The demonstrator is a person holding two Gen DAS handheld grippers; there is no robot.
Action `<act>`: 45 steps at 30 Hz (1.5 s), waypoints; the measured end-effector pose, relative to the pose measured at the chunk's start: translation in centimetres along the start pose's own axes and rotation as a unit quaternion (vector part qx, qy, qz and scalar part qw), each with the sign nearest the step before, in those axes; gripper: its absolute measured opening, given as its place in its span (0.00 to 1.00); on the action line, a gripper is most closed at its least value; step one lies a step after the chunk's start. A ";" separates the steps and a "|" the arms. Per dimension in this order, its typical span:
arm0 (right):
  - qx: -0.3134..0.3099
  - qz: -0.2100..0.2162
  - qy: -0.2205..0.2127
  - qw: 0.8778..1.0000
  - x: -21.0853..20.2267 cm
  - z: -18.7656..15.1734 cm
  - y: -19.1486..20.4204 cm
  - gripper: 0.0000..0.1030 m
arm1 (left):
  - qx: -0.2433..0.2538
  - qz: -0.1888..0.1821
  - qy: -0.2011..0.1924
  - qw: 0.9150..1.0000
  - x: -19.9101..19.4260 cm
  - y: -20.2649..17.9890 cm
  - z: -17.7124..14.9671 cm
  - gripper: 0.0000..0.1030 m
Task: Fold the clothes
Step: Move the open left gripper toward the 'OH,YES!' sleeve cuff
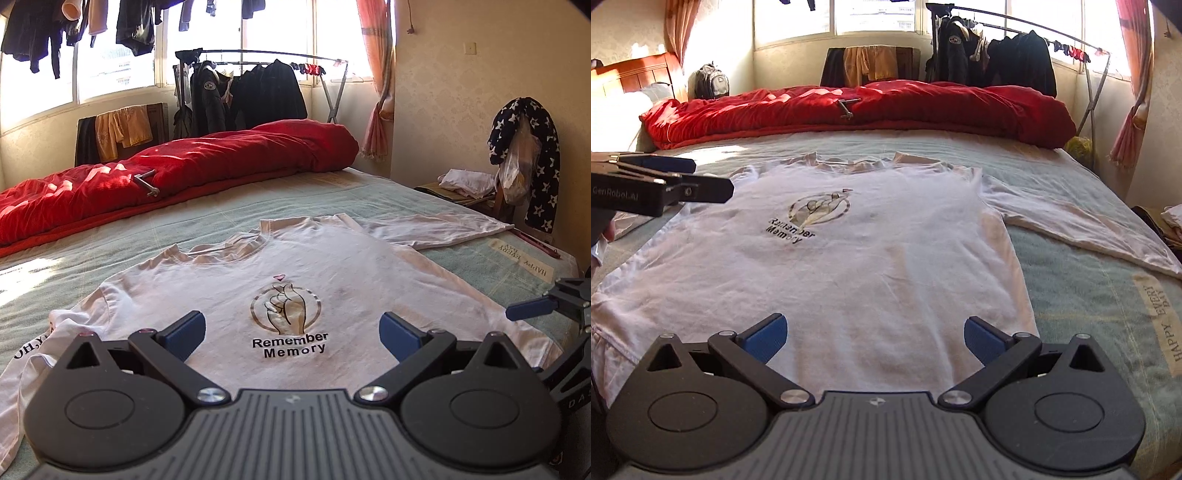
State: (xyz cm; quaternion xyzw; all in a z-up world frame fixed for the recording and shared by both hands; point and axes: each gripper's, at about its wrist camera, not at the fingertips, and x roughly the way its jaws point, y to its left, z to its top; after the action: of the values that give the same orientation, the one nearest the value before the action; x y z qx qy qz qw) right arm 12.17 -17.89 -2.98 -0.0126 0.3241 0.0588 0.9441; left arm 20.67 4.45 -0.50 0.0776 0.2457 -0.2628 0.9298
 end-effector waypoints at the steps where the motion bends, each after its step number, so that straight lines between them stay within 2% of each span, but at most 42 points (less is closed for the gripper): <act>1: -0.006 0.007 -0.007 1.000 0.7 0.7 0.0 1.00 | 0.000 0.003 0.007 1.000 0.5 0.0 -0.1 0.97; 6: -0.041 0.036 -0.026 0.998 5.8 3.6 0.2 1.00 | -0.009 0.019 0.053 0.998 3.7 0.5 -0.9 0.97; 11: -0.045 0.058 0.010 0.997 10.2 3.2 -0.1 1.00 | -0.037 0.037 0.094 0.994 6.8 1.8 -1.6 0.97; 16: -0.031 0.084 -0.024 0.996 10.0 1.1 -1.2 1.00 | -0.049 0.039 0.130 0.989 8.7 2.5 -2.7 0.97; 21: 0.006 0.119 -0.032 0.992 9.7 1.2 -2.8 1.00 | -0.058 0.044 0.119 0.990 8.7 2.5 -3.2 0.99; 25: 0.001 0.118 -0.033 0.992 8.7 0.8 -3.1 1.00 | -0.057 0.047 0.113 0.991 8.4 2.5 -3.5 0.99; 27: -0.006 0.110 -0.028 0.994 8.3 0.7 -3.0 1.00 | -0.069 0.058 0.127 0.988 7.9 2.6 -3.3 0.99; 31: -0.026 0.092 -0.013 0.995 7.8 0.5 -2.6 1.00 | -0.118 0.093 0.168 0.974 5.8 2.8 -3.5 0.99; 35: -0.021 0.088 -0.006 0.996 7.6 0.5 -2.8 1.00 | -0.147 0.122 0.171 0.967 1.8 1.5 -5.7 0.99; 39: 0.008 0.098 0.000 0.995 7.4 0.7 -3.4 1.00 | -0.163 0.141 0.159 0.963 -3.1 -0.9 -8.3 0.99; 45: 0.026 0.098 0.005 0.995 7.3 0.7 -3.6 1.00 | -0.138 0.165 0.158 0.964 -7.4 -4.3 -10.2 0.99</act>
State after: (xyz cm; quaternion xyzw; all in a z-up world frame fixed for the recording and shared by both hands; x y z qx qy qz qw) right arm 18.71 -20.66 -6.94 0.0435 0.3302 0.1424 0.9321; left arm 8.72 6.92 -5.74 0.0290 0.4074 -0.0540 0.9112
